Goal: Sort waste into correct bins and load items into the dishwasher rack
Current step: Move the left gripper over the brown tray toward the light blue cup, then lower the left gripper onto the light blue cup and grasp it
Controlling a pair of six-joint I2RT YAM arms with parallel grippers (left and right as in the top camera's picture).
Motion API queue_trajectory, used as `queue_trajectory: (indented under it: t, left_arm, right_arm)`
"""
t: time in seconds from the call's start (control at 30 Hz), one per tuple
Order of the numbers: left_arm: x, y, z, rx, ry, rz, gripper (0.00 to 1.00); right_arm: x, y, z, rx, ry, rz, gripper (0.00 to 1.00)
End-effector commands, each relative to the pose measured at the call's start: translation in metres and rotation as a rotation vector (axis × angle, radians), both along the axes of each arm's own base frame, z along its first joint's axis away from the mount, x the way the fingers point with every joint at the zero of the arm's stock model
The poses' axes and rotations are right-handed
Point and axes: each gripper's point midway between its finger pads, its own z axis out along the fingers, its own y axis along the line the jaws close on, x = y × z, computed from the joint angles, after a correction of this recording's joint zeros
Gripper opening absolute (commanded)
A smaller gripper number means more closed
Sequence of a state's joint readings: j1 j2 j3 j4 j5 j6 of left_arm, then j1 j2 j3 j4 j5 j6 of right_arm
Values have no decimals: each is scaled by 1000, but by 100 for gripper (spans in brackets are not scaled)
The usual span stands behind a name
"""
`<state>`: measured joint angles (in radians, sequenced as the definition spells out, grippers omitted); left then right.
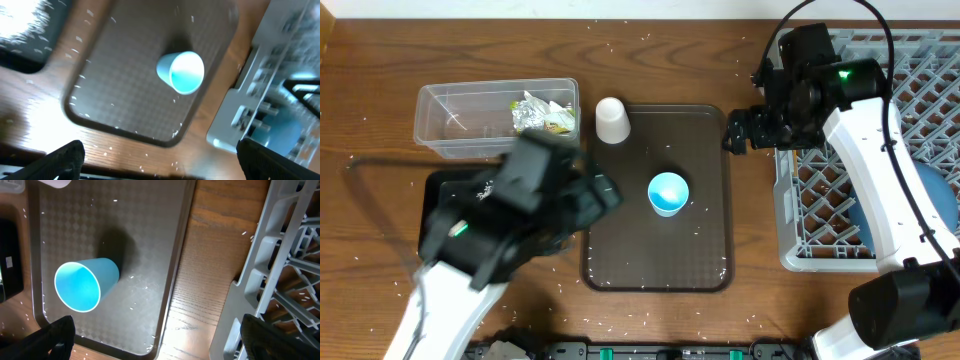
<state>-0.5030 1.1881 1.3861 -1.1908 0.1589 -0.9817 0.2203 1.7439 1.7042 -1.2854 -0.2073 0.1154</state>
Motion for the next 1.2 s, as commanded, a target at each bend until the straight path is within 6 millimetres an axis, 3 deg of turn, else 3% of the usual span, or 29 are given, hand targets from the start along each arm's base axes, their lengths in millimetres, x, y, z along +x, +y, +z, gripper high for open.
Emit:
queue_trajectory:
  t: [0.0,0.03,0.17,0.37,0.53,0.63,0.8,1.17]
  left_arm:
    - [9,-21,-30,67,61,-93,98]
    - [14,-23,-38,96,70,-92,99]
    - [32,-28,-70,190,119,-86,86]
    - [42,-36,-123,272,255,-97,85]
    - [42,-46,-155,306,329,-128,85]
    - [44,-61,-165,275,332,-197,85]
    - [42,-70,-175,282,338,-220,85]
    - [35,-62,-200,333,389,-222,86]
  right_arm:
    - [-3,5,-1,-4,3,5,99]
    - [-3,5,-1,-4,3,5,99]
    - [-3,5,-1,-4,3,5,99]
    - [-3,5,-1,-4,3,5,99]
    - [-3,5,-1,-4,3,5,99]
    - [-3,5,-1,-4,3,5,99]
    - [-3,5,-1,-4,3,5,99]
    - [-3,5,-1,-4,3,5,99]
